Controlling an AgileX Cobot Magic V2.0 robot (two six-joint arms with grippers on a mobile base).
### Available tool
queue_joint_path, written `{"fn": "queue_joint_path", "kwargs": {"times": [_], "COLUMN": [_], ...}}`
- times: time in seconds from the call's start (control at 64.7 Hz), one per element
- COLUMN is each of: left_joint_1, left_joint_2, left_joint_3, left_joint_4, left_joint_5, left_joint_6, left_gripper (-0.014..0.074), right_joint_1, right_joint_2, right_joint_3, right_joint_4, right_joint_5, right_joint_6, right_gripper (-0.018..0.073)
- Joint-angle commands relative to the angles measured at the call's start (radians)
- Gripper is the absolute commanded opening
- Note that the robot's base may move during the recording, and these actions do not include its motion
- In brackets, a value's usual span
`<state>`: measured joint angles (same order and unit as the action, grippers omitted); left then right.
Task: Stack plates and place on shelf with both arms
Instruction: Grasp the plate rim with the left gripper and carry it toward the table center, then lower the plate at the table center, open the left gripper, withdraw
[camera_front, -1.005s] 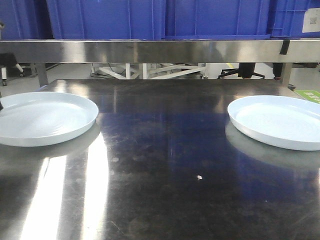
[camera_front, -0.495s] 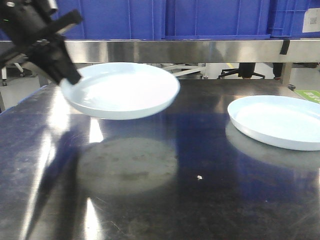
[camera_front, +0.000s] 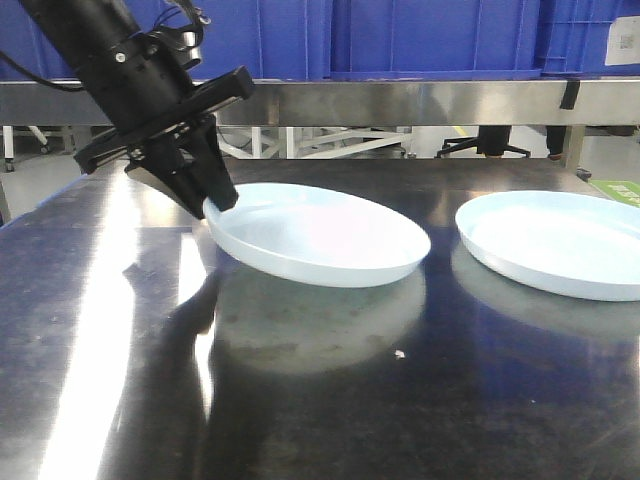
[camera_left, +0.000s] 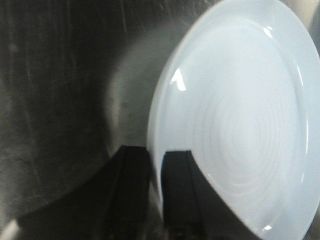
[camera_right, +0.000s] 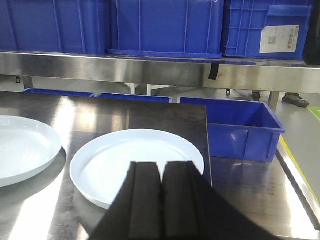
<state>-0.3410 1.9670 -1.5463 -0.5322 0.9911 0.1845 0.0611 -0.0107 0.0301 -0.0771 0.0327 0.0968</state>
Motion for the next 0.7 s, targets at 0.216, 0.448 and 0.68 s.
{"fn": "queue_joint_path", "kwargs": {"times": [0.216, 0.448, 0.68], "left_joint_1": [-0.044, -0.046, -0.041], "left_joint_2": [-0.132, -0.363, -0.638], "left_joint_3": [0.021, 0.32, 0.654], "left_joint_4": [0.101, 0.279, 0.305], "left_joint_5": [-0.021, -0.337, -0.718], "left_joint_6": [-0.005, -0.005, -0.005], "left_gripper": [0.0328, 0.0328, 0.0254], "right_joint_1": [-0.003, -0.003, -0.003], "right_joint_2": [-0.019, -0.019, -0.019], "right_joint_3": [0.0, 0.0, 0.0], "right_joint_4": [-0.009, -0.009, -0.009], "right_joint_5": [-0.094, -0.094, -0.094], "right_joint_6": [0.002, 0.002, 0.002], "right_gripper": [0.0049, 0.0049, 0.0049]}}
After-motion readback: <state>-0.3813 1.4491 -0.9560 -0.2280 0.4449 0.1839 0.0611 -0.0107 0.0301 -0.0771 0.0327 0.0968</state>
